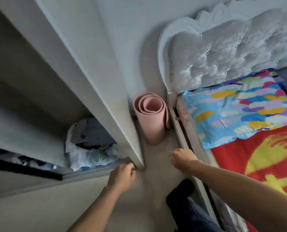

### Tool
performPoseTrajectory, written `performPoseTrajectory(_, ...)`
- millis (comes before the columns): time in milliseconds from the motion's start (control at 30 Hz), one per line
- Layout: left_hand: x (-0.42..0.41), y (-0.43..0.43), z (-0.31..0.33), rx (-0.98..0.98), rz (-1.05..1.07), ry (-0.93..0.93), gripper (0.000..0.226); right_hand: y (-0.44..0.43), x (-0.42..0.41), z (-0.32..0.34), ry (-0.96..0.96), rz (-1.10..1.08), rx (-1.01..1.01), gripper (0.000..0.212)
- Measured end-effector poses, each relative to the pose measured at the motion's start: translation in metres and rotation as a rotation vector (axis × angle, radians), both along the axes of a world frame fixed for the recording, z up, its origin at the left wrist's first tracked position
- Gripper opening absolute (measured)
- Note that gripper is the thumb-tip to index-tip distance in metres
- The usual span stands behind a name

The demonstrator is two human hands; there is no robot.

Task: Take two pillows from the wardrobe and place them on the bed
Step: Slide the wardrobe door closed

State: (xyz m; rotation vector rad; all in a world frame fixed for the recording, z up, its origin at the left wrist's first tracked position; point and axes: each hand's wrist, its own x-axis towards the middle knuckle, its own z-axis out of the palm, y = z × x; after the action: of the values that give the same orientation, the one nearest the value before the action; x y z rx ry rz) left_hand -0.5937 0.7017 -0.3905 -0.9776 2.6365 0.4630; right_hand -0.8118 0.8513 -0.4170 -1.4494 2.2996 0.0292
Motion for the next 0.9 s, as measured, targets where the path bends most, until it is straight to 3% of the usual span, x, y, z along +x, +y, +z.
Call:
performPoseTrajectory(200, 0.200, -0.009, 0.057, -0.125, 0.311, -0.054, 0.022, -0.076, 0.143, 0.059, 0.043, 0.339, -0.131, 0.028)
performPoseTrajectory(333, 0.288, -0.025, 0.089, -0.181, 0.533, -0.038, 0.020, -0.138, 0.221, 0.100, 0.083, 0.487, -0.195, 0.028)
performPoseTrajectory(533, 0.373, -0.067, 0.106, -0.200, 0.699, 0.031, 0.027, -0.222, 0.310, 0.122, 0.151, 0.621, -0.214, 0.027)
performPoseTrajectory(900, 0.477, -0.245, 0.155, -0.264, 0.770, 0.080, 0.028, -0.416, 0.424, 0.115, 0.110, 0.687, -0.225, 0.033)
